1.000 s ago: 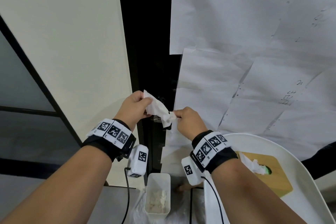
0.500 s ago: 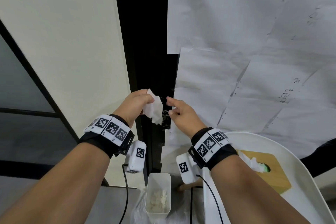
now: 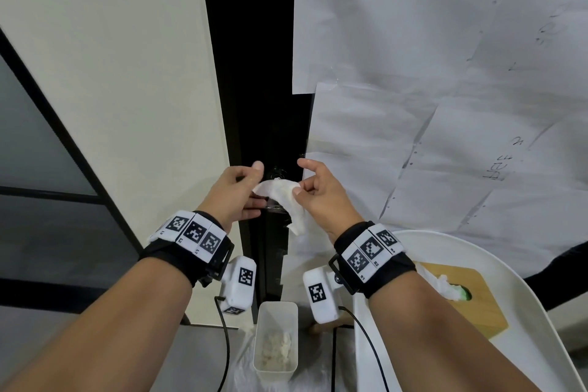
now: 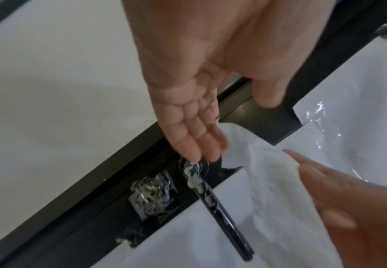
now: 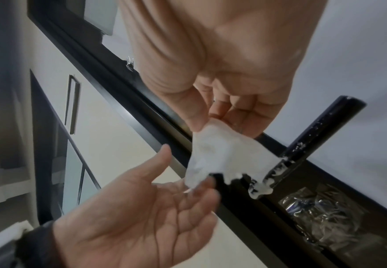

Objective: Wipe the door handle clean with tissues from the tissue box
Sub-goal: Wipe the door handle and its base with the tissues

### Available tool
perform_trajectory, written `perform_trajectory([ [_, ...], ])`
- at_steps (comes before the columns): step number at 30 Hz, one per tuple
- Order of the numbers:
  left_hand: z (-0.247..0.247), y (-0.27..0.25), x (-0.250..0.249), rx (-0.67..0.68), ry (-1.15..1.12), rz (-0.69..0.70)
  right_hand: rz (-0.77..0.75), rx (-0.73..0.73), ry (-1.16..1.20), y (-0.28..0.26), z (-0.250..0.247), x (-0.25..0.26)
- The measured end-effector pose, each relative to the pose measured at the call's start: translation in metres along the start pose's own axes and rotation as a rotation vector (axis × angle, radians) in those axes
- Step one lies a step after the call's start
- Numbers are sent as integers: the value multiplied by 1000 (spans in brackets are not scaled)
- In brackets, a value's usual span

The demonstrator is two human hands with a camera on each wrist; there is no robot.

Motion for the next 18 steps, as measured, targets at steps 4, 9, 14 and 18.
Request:
perform_trajectory([
  [4,13,-8,11,221,36,-112,17,-42,1,1,3,0],
  [9,14,-4,12,235,-82,51,14,-64,-14,0,3,-3],
  [14,11,-4,5,141,-12,221,-29,-61,-53,-1,2,-11],
  [18,8,-3,3,116,-1,272,-31,-89,-42,-1,-2,-14],
])
Point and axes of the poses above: each hand's wrist, its own y-axis towards the middle knuckle, its own z-axis out of the palm, x = y × z, the point moved 1 cm from there along y, towards the middle knuckle, and after that the axes turned 12 degrees about -z, right-handed, at the moved point
